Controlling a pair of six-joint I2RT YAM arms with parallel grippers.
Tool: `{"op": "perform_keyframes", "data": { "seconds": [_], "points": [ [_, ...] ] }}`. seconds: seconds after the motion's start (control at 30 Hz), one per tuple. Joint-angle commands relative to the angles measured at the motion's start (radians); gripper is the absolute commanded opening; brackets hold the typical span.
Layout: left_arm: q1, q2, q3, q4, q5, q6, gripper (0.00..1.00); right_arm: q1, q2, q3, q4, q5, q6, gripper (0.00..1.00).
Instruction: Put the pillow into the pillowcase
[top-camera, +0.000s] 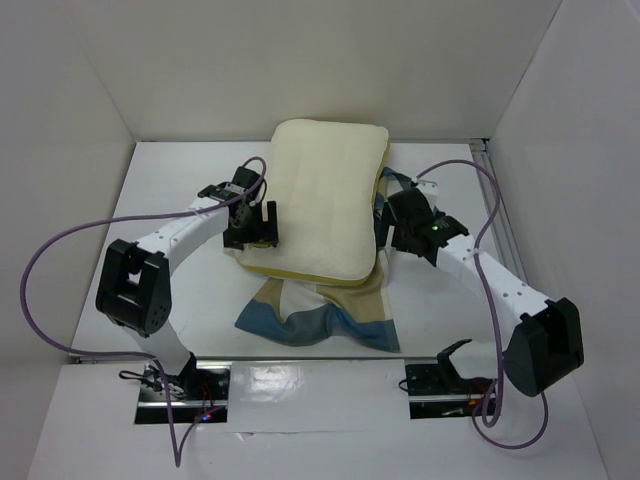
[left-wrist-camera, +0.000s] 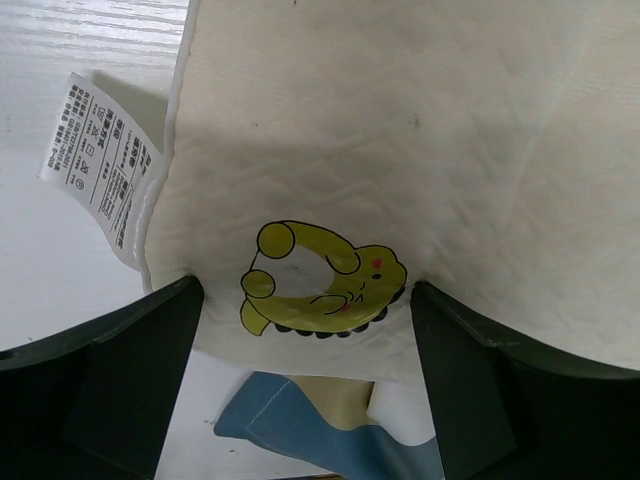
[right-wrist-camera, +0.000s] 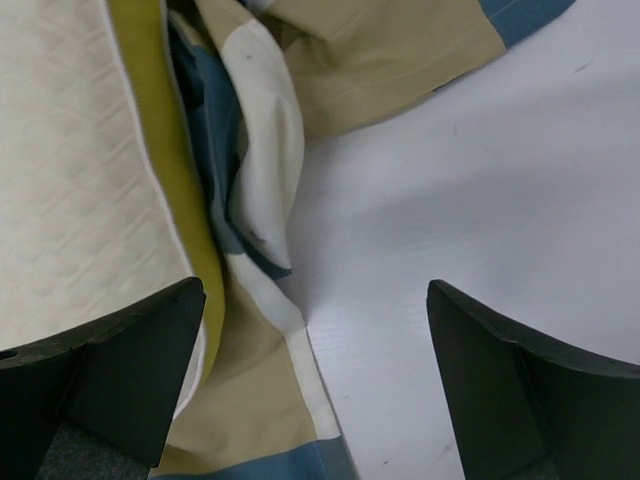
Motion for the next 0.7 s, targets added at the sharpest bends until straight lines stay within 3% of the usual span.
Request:
{"op": "perform_keyframes", "data": {
  "seconds": [0.0,0.13,0.2,0.3,0.33,0.43,0.57,0.6,0.67],
  "points": [
    [0.002,0.012,0.003,0.014,0.069,-0.01,0.99,-0.074,0.048,-0.006,0.081,-0.114,-0.035,0.99],
    [0.011,0.038,0.003,0.023,0.1,-0.001,0.87,-0.139,0.129,-0.007,0.167,-0.237,-0.055,0.99],
    [0.011,0.048,0.012,0.023,0.109,0.008,0.66,-0.159,0.16,-0.017,0.236,-0.293,-0.055,0.99],
    [0.02,0.057,0.023,0.023,0.118,0.019,0.44,-0.171,0.232,-0.017,0.302,-0.356,-0.065,0.99],
    [0.031,0.057,0.032,0.023,0.13,0.019,0.24,-0.171,0.263,-0.017,0.32,-0.388,-0.065,0.99],
    [0.04,0.075,0.041,0.014,0.155,0.028,0.0,-0.171,0.31,-0.037,0.406,-0.461,-0.065,0.92],
    [0.049,0.086,0.051,0.005,0.175,0.028,0.0,-0.171,0.36,0.012,0.378,-0.443,-0.065,0.15],
    [0.049,0.065,0.051,0.005,0.175,0.028,0.0,-0.171,0.36,0.035,0.348,-0.414,-0.065,0.0],
    [0.049,0.039,0.051,0.005,0.166,0.028,0.0,-0.171,0.294,0.113,0.26,-0.284,-0.074,0.0]
  ]
}}
